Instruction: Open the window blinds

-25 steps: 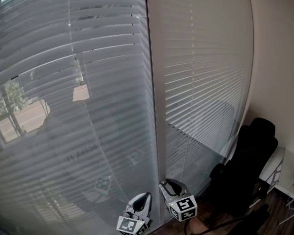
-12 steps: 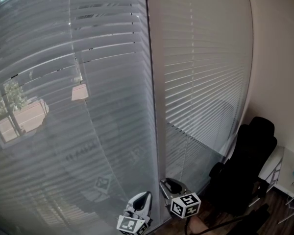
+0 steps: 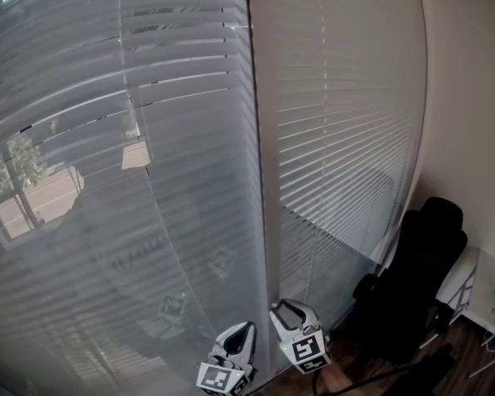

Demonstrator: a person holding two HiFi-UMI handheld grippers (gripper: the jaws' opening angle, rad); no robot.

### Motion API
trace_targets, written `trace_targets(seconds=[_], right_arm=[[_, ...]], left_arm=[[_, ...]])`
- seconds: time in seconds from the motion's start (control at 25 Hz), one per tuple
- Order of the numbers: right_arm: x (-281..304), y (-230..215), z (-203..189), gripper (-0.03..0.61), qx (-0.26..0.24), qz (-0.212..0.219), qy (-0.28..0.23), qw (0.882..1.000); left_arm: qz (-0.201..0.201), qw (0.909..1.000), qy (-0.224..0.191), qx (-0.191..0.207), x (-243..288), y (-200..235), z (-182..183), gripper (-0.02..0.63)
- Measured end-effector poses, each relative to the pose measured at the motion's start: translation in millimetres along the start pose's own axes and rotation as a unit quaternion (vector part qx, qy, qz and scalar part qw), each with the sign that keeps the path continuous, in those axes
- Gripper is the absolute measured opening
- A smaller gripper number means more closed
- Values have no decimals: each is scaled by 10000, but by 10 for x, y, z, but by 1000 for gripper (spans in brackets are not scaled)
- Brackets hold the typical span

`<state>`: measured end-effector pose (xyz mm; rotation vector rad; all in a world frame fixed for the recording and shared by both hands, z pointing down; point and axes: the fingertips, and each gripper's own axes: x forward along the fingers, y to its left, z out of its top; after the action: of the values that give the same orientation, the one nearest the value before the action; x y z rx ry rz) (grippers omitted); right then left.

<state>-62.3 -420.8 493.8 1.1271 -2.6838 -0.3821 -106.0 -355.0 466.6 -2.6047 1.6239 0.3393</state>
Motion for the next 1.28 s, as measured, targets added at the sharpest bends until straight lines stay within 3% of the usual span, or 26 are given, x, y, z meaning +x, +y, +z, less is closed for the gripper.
trace_targets(seconds=[0.2, 0.44, 0.56, 0.8, 0.92, 1.08, 1.28], right_arm=[[56, 45, -10, 138, -1221, -120, 181, 9923], [92, 33, -46, 135, -1199, -95, 169, 9926], [93, 27, -45, 133, -932, -63, 125, 9956], [76, -4, -74, 133, 212, 41, -56, 9998], [70, -11, -70, 133, 487, 47, -134, 9987], [72, -46, -94, 133, 1247, 93, -261, 9918], [78, -54, -97, 133, 1508, 110, -302, 9880]], left_arm=[[-9, 10000, 1, 16, 0, -11, -6, -8], [-13, 10000, 27, 20, -12, 7, -14, -8], [-14, 10000, 36, 11, -14, 15, -20, -8], [-49, 10000, 57, 20, -19, -16, -32, -8], [-32, 10000, 61, -12, -20, -15, -30, -8], [-25, 10000, 60, -9, -23, -4, -31, -8], [-58, 10000, 53, -28, -11, -11, -37, -8]])
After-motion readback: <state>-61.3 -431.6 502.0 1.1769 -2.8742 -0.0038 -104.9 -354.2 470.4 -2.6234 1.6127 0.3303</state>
